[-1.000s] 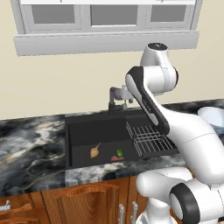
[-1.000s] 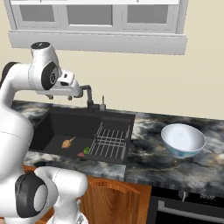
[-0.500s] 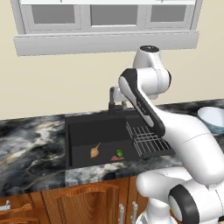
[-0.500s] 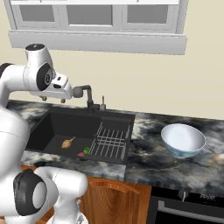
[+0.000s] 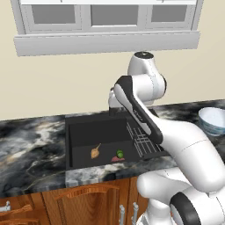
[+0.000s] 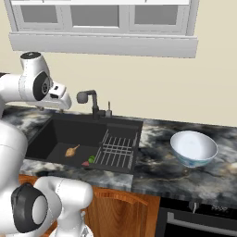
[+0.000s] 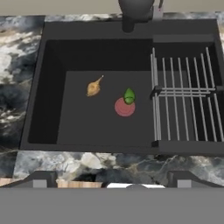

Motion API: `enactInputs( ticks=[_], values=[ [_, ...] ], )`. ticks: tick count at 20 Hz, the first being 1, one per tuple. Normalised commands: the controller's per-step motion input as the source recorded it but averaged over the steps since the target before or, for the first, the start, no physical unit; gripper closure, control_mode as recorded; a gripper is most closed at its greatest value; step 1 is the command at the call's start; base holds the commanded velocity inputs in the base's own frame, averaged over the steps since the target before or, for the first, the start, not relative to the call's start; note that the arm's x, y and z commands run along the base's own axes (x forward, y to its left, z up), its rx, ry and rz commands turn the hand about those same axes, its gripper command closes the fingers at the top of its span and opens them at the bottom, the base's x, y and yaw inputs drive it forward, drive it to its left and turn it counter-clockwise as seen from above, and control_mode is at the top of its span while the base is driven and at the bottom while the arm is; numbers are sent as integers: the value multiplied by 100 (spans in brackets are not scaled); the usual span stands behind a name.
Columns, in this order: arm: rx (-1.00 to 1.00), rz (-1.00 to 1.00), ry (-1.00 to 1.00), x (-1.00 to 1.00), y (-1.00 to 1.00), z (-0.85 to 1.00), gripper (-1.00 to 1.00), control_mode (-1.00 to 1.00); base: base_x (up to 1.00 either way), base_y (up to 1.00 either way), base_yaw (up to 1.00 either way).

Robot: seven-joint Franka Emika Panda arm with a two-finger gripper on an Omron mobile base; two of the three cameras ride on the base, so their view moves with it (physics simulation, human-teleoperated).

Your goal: Remove the onion and avocado from the sink. Then move the bowl and cup from the counter to the sink for washing.

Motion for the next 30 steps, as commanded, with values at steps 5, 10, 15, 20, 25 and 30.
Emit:
enactInputs(
  ticks=[5,10,15,20,25,30],
  values=[
    [1,0,7,-8,14,-8,-100,-100,0,0,0],
    [0,0,5,-2,12,-13,-100,-100,0,0,0],
    [0,0,5,0,10,-15,-100,-100,0,0,0],
    [0,0,2,0,8,-16,-100,-100,0,0,0],
    [0,0,0,0,5,-16,-100,-100,0,0,0],
    [0,0,0,0,5,-16,-100,-100,0,0,0]
  ],
)
